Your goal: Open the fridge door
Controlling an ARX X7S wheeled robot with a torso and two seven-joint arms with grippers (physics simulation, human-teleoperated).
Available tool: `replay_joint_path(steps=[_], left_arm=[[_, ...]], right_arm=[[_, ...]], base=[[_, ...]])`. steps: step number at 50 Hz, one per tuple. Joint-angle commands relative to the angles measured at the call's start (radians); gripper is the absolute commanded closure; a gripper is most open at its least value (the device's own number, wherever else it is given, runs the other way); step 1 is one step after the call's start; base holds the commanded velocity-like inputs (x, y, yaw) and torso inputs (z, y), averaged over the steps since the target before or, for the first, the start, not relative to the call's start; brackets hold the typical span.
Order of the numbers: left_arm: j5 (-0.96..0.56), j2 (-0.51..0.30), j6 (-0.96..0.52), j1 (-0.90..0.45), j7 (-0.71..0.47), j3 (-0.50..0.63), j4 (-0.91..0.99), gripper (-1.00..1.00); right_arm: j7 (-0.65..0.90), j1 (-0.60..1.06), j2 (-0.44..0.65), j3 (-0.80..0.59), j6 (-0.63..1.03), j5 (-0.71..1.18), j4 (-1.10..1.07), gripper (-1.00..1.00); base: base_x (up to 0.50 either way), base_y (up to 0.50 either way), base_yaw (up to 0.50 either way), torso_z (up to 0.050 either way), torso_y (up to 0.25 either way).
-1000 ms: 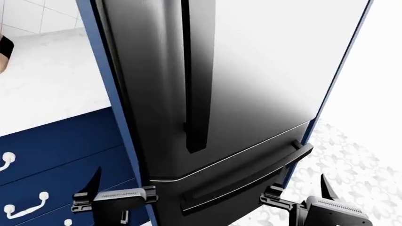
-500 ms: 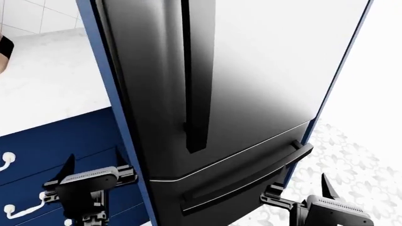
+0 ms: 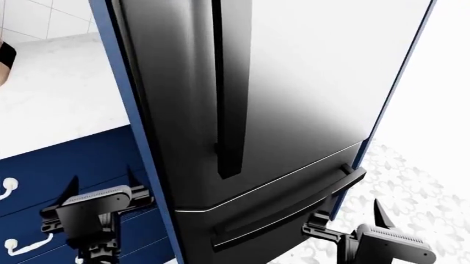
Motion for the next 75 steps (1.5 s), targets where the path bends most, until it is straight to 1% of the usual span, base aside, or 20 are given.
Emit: replay_joint_path(steps=[1,2,3,7,8,15,22,28,33,39,47,50,63,75], left_arm=[[0.018,0.004,-0.036,0.001,0.014,-0.026,0.037,-1.0],[0.014,0.003,-0.039,0.0,0.014,-0.029,0.042,-1.0],[0.013,0.0,-0.041,0.0,0.012,-0.032,0.046,-1.0],[0.014,-0.004,-0.04,-0.001,0.011,-0.033,0.052,-1.0],[0.016,-0.005,-0.04,-0.001,0.01,-0.033,0.055,-1.0],[0.011,-0.012,-0.047,0.002,0.007,-0.036,0.074,-1.0],[0.011,-0.014,-0.05,0.002,0.004,-0.034,0.08,-1.0],[0.01,-0.015,-0.05,0.003,0.004,-0.032,0.08,-1.0],[0.008,-0.017,-0.055,0.0,0.001,-0.034,0.084,-1.0],[0.007,-0.015,-0.053,-0.004,-0.001,-0.034,0.076,-1.0],[0.006,-0.014,-0.055,-0.014,-0.002,-0.033,0.064,-1.0],[0.004,-0.014,-0.056,-0.016,-0.004,-0.034,0.061,-1.0],[0.006,-0.014,-0.051,-0.013,-0.006,-0.03,0.057,-1.0],[0.009,-0.015,-0.049,-0.008,-0.009,-0.023,0.057,-1.0]], right_arm=[[-0.032,0.013,0.003,-0.007,0.139,-0.008,-0.136,-1.0],[-0.032,0.015,0.007,-0.012,0.16,-0.009,-0.152,-1.0],[-0.035,0.028,0.017,-0.026,0.229,-0.007,-0.189,-1.0],[-0.049,0.055,0.031,-0.049,0.321,0.009,-0.262,-1.0],[-0.039,0.065,0.035,-0.057,0.372,0.001,-0.289,-1.0],[-0.035,0.126,0.06,-0.082,0.589,0.027,-0.455,-1.0],[-0.043,0.171,0.067,-0.084,0.71,0.077,-0.542,-1.0],[-0.049,0.239,0.073,-0.094,0.856,0.129,-0.632,-1.0],[-0.087,0.281,0.07,-0.056,0.913,0.218,-0.675,-1.0],[-0.095,0.356,0.076,-0.048,1.031,0.286,-0.73,-1.0],[-0.115,0.446,0.048,0.011,1.161,0.431,-0.775,-1.0],[-0.125,0.469,0.04,0.021,1.182,0.466,-0.778,-1.0],[-0.103,0.624,-0.013,0.076,1.368,0.651,-0.787,-1.0],[-0.065,0.733,-0.069,0.107,1.456,0.764,-0.783,-1.0]], base=[[0.0,0.0,0.0,0.0,0.0],[0.0,0.0,0.0,0.0,0.0],[0.0,0.0,0.0,0.0,0.0],[0.0,0.0,0.0,0.0,0.0],[0.0,0.0,0.0,0.0,0.0],[0.0,0.0,0.0,0.0,0.0],[0.0,0.0,0.0,0.0,0.0],[0.0,0.0,0.0,0.0,0.0],[0.0,0.0,0.0,0.0,0.0],[0.0,0.0,0.0,0.0,0.0],[0.0,0.0,0.0,0.0,0.0],[0.0,0.0,0.0,0.0,0.0],[0.0,0.0,0.0,0.0,0.0],[0.0,0.0,0.0,0.0,0.0]])
